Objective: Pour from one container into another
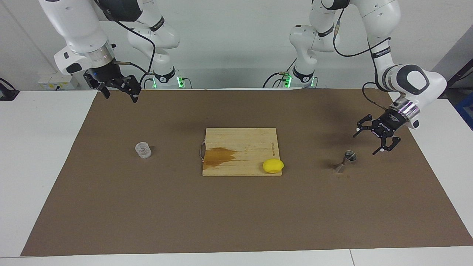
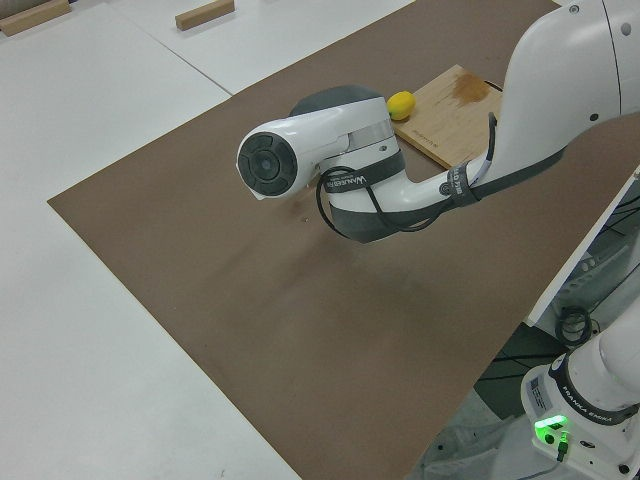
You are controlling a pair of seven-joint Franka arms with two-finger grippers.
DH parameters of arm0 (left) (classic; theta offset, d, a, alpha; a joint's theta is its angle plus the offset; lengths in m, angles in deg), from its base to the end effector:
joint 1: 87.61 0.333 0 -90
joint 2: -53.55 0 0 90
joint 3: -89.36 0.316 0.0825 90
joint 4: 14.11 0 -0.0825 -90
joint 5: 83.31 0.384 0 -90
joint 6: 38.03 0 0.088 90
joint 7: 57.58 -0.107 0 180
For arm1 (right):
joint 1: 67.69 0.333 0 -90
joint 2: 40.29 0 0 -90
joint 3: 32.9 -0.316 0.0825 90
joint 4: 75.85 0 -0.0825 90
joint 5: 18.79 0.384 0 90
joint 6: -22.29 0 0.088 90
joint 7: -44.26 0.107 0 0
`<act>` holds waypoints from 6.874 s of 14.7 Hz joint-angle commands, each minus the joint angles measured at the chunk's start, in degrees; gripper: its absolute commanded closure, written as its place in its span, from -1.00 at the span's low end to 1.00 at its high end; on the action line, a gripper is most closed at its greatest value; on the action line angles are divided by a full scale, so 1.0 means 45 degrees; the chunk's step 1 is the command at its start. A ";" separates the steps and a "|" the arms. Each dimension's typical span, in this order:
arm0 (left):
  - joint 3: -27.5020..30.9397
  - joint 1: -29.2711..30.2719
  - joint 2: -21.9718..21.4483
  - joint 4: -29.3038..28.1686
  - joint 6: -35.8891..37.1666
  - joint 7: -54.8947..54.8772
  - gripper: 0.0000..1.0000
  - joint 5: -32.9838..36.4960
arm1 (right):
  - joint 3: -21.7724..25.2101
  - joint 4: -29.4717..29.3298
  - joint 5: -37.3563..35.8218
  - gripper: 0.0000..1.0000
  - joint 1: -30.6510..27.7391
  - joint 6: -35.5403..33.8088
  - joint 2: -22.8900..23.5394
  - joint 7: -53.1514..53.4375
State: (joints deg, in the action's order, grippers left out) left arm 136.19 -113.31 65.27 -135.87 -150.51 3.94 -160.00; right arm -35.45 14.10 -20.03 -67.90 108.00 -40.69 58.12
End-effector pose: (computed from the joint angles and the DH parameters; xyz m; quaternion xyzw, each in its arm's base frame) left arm 0.5461 0.1329 0.3521 0.3972 0.7815 -0.2534 0.4090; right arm 0.5439 0.0199 0.6225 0.9943 -0.1008 -0.0316 0.0156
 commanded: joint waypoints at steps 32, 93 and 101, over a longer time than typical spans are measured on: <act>-0.0095 -0.1594 0.0305 -0.1535 -0.2428 -0.2148 0.94 -0.4599 | -0.0020 0.0324 0.0256 -1.00 -0.0188 0.0757 -0.0167 0.0220; -0.7067 -0.6301 0.0815 0.1239 -0.8836 0.0371 -1.00 -0.6592 | -0.0020 0.1848 0.6154 -1.00 -0.4797 0.3511 0.4774 0.7896; -0.7048 -0.5774 -0.1878 -0.0049 -0.8170 0.0429 -1.00 -0.6533 | -0.0020 0.1906 0.6661 -1.00 -0.5520 0.3647 0.5751 0.6411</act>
State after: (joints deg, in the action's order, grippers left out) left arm 104.55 -139.77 62.48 -132.69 -188.37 5.48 -189.32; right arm -34.98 23.68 7.94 -91.88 124.56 -16.08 88.47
